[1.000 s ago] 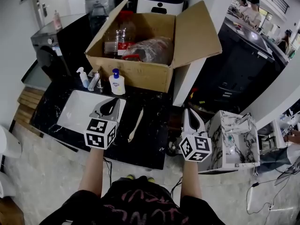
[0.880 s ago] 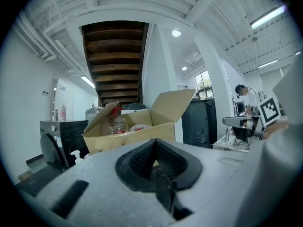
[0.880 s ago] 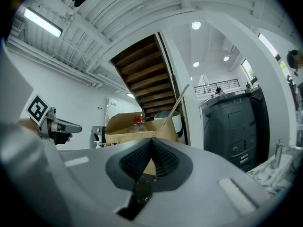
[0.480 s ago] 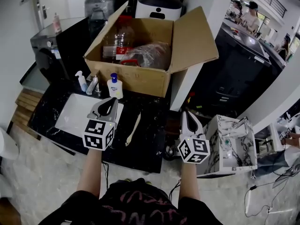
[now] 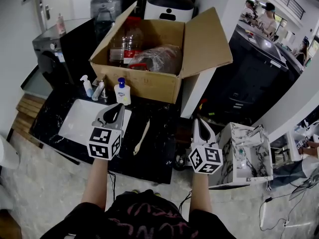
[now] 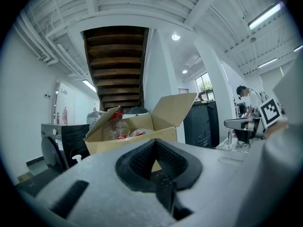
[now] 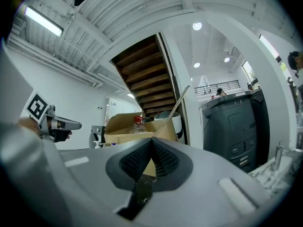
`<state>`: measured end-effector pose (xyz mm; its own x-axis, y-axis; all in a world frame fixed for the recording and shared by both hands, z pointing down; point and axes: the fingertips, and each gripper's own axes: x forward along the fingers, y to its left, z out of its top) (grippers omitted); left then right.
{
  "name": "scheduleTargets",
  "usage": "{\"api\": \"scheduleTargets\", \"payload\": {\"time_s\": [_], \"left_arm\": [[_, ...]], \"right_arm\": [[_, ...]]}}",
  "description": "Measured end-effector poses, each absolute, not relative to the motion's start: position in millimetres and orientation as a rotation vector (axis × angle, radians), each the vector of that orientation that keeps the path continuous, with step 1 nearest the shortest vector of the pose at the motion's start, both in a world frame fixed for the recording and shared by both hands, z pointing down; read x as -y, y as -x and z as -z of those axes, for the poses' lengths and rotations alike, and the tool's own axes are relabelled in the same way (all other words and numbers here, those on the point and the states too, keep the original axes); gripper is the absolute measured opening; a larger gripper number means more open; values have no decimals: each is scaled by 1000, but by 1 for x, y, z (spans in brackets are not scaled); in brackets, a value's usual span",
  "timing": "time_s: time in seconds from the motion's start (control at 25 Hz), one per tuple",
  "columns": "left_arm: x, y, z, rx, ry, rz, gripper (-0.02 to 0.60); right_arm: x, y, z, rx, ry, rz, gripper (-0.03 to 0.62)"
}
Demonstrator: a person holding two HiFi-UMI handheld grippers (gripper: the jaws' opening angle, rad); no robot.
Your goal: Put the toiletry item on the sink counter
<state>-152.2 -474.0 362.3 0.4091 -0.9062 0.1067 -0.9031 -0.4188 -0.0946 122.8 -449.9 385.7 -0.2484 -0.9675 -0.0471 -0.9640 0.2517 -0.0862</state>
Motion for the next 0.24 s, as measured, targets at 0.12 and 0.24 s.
{"api": "scheduleTargets", "payload": {"time_s": [0.12,0.24], "left_arm": [[472,153,-362,-1680,2616,216,-2],[469,154,-362,-1681,2615,211,-2]], "right_arm": [[447,-123,-385,-2412,1870,57,0],[445,-123,-385,-2410,1871,57,0]]}}
